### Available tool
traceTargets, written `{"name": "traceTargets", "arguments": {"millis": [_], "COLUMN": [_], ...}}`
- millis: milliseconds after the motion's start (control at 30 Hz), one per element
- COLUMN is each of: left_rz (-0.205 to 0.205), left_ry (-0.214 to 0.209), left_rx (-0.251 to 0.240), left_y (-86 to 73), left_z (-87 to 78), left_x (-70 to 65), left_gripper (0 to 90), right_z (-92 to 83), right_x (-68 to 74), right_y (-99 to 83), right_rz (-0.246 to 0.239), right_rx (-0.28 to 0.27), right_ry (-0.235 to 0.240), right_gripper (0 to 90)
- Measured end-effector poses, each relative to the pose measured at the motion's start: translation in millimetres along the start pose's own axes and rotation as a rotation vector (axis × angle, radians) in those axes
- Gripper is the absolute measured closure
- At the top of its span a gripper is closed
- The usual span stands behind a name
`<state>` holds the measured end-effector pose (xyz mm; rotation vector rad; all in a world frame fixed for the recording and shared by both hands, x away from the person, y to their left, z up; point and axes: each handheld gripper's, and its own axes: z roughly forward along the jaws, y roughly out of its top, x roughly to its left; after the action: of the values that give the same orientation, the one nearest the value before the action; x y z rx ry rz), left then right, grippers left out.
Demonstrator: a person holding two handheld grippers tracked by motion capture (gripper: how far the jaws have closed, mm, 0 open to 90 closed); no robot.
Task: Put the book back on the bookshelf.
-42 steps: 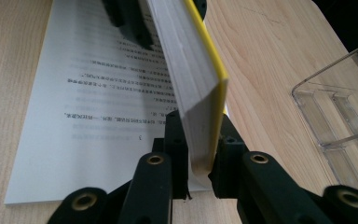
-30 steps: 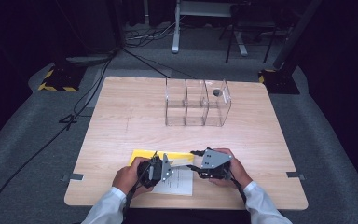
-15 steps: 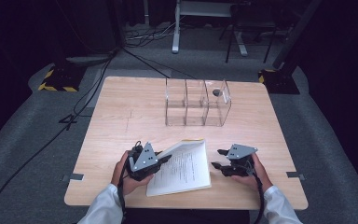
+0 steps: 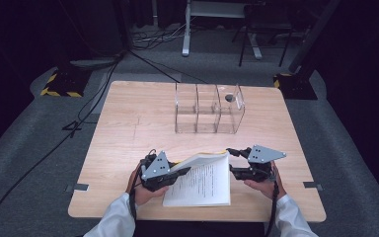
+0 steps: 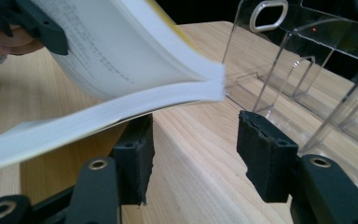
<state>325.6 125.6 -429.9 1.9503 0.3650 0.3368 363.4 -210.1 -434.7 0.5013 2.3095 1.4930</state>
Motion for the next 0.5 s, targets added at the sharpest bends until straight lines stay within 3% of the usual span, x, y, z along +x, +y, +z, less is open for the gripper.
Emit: {"name": "traceTargets", "arguments": {"millis": [133, 200, 233, 367, 467, 500], "left_rz": [0.011, 0.013, 0.006, -0.025, -0.036, -0.040], "left_ry": [-0.027, -0.064, -0.082, -0.136, -0.126, -0.125], "left_rx": [0.007, 0.004, -0.006, -0.043, -0.060, -0.063], "left_y": [-1.3, -3.0, -4.2, -7.3, -8.1, -8.2], "left_z": [-1.3, -1.6, -2.9, -8.2, -9.2, -9.8], "left_x": [0.0, -0.3, 0.9, 6.7, 10.4, 11.8], "left_gripper": [80.7, 80.6, 80.4, 80.0, 79.6, 79.5], "right_z": [9.0, 13.3, 15.3, 17.4, 13.0, 11.4], "right_x": [4.4, 4.5, 4.0, 7.0, 14.1, 16.1], "right_y": [2.2, 2.3, 2.0, 5.0, 10.9, 12.8], "right_rz": [-0.046, -0.059, -0.063, -0.091, -0.146, -0.151], "right_rx": [0.047, 0.067, 0.070, 0.048, 0.005, -0.018], "right_ry": [0.014, 0.016, 0.039, 0.096, 0.123, 0.141], "right_gripper": [42.9, 39.2, 38.9, 38.1, 50.5, 50.5]}}
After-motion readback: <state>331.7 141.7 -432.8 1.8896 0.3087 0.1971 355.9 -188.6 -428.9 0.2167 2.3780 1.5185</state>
